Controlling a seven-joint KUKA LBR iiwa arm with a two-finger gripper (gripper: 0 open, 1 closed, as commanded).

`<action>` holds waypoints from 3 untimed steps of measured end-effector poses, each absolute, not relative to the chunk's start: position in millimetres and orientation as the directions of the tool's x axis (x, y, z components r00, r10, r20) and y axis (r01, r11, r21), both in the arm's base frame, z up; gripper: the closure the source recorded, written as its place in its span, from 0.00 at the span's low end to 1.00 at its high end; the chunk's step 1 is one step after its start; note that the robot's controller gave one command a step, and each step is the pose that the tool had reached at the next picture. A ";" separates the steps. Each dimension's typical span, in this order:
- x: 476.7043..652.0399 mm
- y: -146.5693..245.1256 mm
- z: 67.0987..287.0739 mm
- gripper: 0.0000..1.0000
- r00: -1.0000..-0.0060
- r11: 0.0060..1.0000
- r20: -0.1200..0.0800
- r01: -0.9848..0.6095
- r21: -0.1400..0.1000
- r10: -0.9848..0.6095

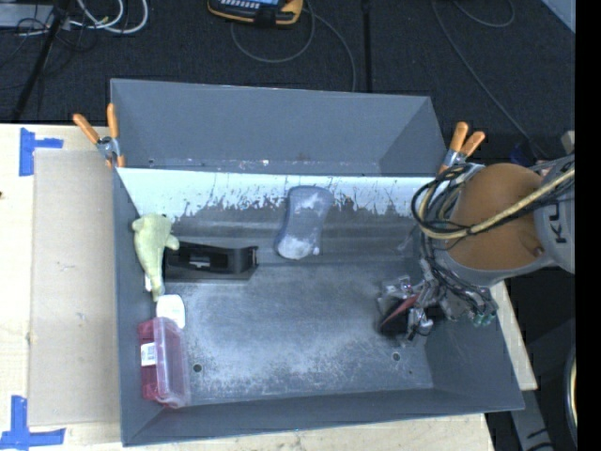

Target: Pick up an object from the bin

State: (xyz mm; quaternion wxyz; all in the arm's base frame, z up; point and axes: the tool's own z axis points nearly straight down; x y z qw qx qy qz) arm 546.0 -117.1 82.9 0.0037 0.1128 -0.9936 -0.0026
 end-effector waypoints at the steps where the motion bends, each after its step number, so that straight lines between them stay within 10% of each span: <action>1: 546.0 -117.0 83.0 1.00 -0.975 0.975 0.006 -0.223 0.006 -0.223; 3: 550.1 -120.5 168.8 1.00 -0.979 0.979 0.011 -0.203 0.008 -0.203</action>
Offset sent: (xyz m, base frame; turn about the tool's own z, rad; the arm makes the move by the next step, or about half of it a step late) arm 0.0322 -0.0181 0.1189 0.0593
